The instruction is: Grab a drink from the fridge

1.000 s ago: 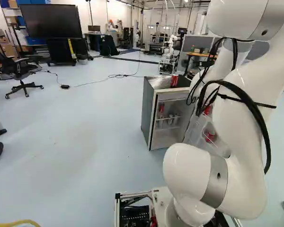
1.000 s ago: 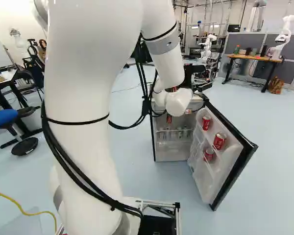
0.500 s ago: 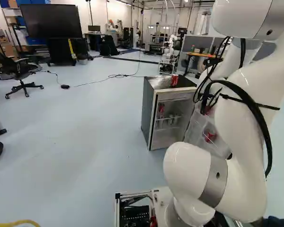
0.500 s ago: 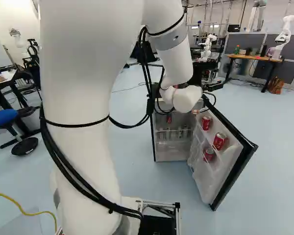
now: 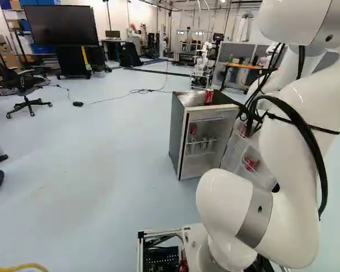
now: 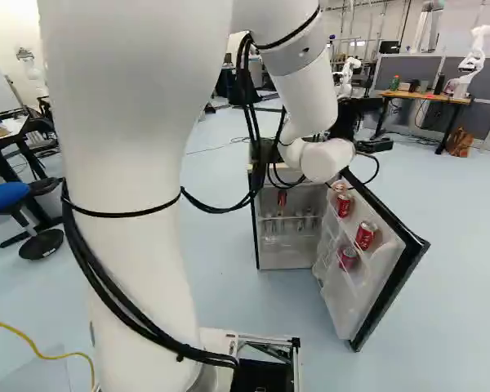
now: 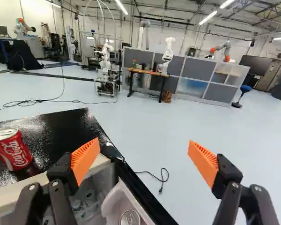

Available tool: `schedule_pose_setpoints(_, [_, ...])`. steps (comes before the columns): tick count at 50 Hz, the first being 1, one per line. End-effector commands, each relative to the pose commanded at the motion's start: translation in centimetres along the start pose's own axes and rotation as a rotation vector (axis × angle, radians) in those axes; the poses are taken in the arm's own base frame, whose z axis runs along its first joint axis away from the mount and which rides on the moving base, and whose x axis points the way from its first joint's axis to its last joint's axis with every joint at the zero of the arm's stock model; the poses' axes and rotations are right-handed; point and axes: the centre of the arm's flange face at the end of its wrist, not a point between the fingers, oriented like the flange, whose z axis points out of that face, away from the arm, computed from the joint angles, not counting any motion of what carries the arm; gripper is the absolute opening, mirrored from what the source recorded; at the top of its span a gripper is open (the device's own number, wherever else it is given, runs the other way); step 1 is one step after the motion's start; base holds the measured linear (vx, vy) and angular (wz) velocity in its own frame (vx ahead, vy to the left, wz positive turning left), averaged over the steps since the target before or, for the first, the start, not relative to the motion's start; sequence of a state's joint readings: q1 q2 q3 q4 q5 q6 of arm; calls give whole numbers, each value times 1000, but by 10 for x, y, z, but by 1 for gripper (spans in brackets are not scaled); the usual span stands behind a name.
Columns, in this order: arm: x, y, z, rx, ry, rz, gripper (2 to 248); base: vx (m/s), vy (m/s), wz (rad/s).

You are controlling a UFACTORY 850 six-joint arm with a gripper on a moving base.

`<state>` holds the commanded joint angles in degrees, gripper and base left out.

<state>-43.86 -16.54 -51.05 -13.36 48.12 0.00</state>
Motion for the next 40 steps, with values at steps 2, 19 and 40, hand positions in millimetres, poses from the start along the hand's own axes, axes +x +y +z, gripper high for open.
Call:
schedule_pose_setpoints(2, [1, 4, 0, -7, -8, 0, 247, 0, 0, 0])
schedule_pose_setpoints(19, [6, 36, 1, -73, -75, 16, 247, 0, 0, 0])
schedule_pose_setpoints(40, [13, 73, 11, -150, -168, 51, 247, 0, 0, 0])
